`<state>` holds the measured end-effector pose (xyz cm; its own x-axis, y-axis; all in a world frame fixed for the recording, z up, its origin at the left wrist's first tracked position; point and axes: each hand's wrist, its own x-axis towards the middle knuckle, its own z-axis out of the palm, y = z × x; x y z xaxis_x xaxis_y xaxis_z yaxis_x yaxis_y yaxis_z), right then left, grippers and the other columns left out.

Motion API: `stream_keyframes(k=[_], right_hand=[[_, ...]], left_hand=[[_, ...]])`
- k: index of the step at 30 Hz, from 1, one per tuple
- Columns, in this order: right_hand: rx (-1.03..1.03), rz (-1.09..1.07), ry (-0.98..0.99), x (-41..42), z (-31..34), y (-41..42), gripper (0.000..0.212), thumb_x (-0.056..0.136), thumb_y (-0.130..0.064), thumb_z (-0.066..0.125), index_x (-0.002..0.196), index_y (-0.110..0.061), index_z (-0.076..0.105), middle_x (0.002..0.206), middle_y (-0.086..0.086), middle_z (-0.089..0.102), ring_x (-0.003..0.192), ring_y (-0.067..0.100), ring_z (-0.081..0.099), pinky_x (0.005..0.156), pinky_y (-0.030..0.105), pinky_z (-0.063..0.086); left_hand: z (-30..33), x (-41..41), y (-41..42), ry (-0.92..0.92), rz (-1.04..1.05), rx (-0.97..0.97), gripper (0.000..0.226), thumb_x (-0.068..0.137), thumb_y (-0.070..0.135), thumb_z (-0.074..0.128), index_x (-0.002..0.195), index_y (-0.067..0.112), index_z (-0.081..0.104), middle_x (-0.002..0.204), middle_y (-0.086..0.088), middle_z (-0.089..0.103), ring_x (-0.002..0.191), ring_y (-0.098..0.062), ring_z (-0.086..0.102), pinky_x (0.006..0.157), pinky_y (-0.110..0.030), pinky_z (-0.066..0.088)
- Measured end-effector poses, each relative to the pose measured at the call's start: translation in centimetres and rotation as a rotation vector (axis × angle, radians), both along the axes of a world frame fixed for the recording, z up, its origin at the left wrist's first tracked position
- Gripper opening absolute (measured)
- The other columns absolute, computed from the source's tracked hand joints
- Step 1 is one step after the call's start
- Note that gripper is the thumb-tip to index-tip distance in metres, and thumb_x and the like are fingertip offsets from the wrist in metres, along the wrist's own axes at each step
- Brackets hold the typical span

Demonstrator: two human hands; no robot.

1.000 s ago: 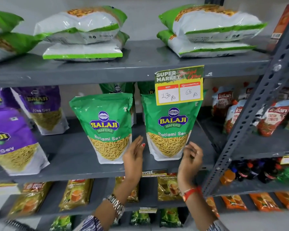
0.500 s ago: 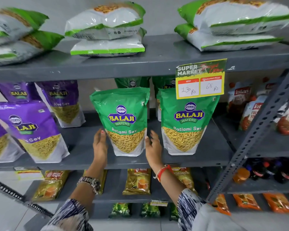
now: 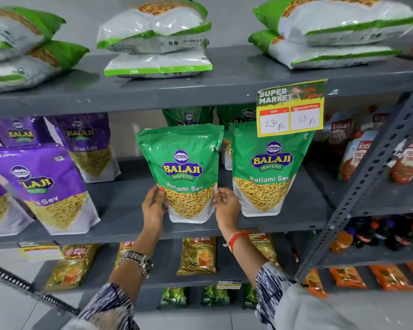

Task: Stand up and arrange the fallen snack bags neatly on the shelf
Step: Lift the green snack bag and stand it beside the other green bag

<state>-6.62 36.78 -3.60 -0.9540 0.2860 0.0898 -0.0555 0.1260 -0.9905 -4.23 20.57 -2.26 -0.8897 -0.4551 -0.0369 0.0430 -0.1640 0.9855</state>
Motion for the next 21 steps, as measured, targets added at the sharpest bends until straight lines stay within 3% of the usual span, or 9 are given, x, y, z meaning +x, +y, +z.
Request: stream_keyframes(k=[9, 12, 14, 16, 18, 21], right_hand=[[-0.065, -0.018, -0.017, -0.6, 0.1, 0.0, 0.017, 0.092, -0.013, 0.054, 0.1, -0.002, 0.064, 0.1, 0.019, 0.07, 0.093, 0.03, 0.066, 0.084, 0.052, 0.055], [-0.095, -0.017, 0.014, 0.7, 0.3, 0.6, 0.018, 0.09, -0.009, 0.055, 0.105, -0.003, 0.063, 0.103, 0.015, 0.07, 0.094, 0.024, 0.065, 0.087, 0.04, 0.056], [-0.13, -0.048, 0.073, 2.1, 0.3, 1.6, 0.017, 0.088, -0.006, 0.056, 0.104, -0.006, 0.063, 0.101, 0.006, 0.068, 0.096, 0.021, 0.064, 0.084, 0.032, 0.055], [-0.232, -0.141, 0.134, 3.5, 0.2, 3.2, 0.015, 0.087, -0.003, 0.056, 0.097, -0.011, 0.063, 0.096, 0.0, 0.067, 0.094, 0.023, 0.064, 0.078, 0.033, 0.056], [-0.283, -0.323, 0.185, 4.1, 0.1, 5.5, 0.019, 0.088, -0.002, 0.053, 0.092, -0.019, 0.061, 0.095, 0.001, 0.065, 0.092, 0.025, 0.064, 0.072, 0.031, 0.056], [-0.317, -0.514, 0.185, 2.8, -0.1, 9.7, 0.025, 0.087, -0.007, 0.052, 0.097, -0.03, 0.056, 0.117, 0.012, 0.054, 0.098, 0.027, 0.06, 0.075, 0.034, 0.053]], left_hand=[[0.4, -0.5, 0.2, -0.008, -0.024, -0.017, 0.035, 0.093, 0.017, 0.046, 0.128, 0.01, 0.046, 0.131, -0.015, 0.055, 0.112, -0.029, 0.056, 0.095, -0.046, 0.047], [-0.2, -0.2, 0.6, -0.026, 0.076, -0.093, 0.041, 0.091, 0.021, 0.05, 0.131, 0.014, 0.041, 0.138, -0.008, 0.048, 0.121, -0.024, 0.05, 0.102, -0.05, 0.043], [-0.6, 0.6, 1.5, 0.009, 0.255, -0.167, 0.041, 0.089, 0.024, 0.054, 0.127, 0.013, 0.044, 0.128, -0.001, 0.052, 0.112, -0.009, 0.052, 0.1, -0.037, 0.047], [-0.5, 2.2, 3.7, 0.103, 0.366, -0.253, 0.027, 0.089, 0.019, 0.053, 0.114, 0.008, 0.05, 0.102, 0.007, 0.055, 0.089, 0.008, 0.051, 0.081, -0.008, 0.044], [-0.2, 3.7, 6.7, 0.195, 0.235, -0.331, 0.012, 0.089, 0.012, 0.052, 0.099, 0.018, 0.054, 0.091, 0.008, 0.055, 0.082, 0.004, 0.053, 0.068, -0.005, 0.042], [-0.7, 3.9, 11.0, 0.197, -0.176, -0.438, 0.019, 0.088, 0.015, 0.053, 0.098, 0.032, 0.054, 0.1, 0.01, 0.06, 0.091, -0.002, 0.056, 0.075, -0.011, 0.046]])
